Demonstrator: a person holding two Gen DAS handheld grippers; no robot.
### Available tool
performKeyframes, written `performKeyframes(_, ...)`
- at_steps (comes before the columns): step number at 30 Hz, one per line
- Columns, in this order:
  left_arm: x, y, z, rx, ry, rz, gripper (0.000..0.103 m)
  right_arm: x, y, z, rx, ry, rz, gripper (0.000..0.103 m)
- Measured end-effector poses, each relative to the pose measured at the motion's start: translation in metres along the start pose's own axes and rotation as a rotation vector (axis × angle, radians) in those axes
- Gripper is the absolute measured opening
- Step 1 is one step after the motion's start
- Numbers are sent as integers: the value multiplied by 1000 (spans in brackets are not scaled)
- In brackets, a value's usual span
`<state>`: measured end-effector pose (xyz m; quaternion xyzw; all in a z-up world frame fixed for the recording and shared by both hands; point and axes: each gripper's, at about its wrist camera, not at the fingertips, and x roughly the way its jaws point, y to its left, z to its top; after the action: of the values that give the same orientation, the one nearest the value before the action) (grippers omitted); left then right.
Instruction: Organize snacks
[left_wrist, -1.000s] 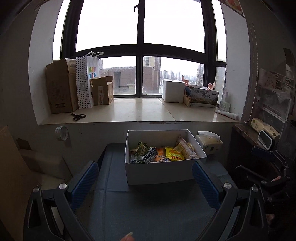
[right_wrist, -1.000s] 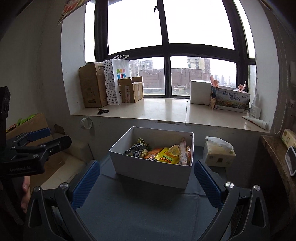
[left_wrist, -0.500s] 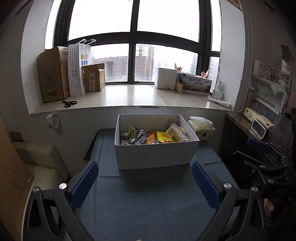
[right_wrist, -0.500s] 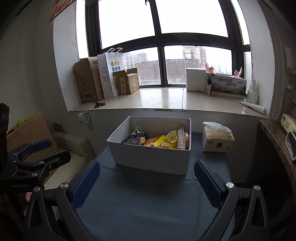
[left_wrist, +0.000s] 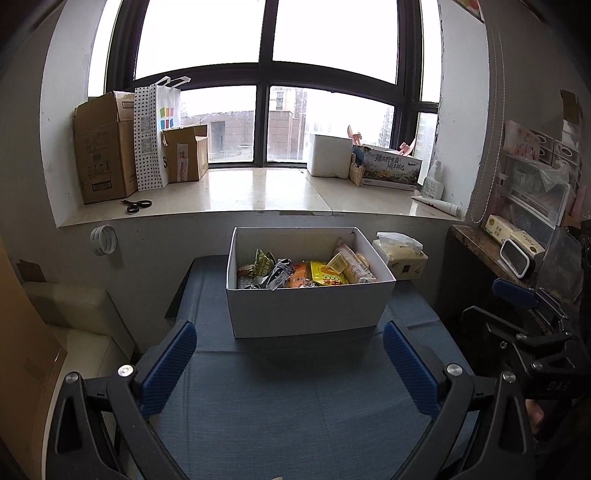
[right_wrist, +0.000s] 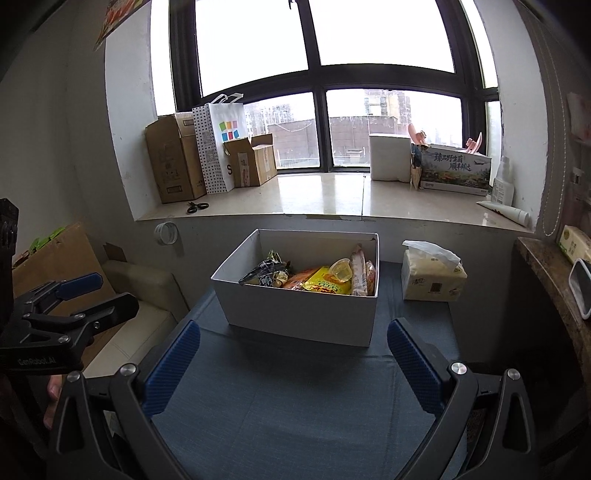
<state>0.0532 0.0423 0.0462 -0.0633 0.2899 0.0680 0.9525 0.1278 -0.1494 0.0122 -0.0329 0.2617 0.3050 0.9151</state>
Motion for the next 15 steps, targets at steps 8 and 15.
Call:
performKeyframes(8,2,1,-1,-4,3,0,103,2,1,-1,-3,4,3,103)
performKeyframes(15,3,0,-2,2,2,0,103,1,1,-1,0,1,2,103)
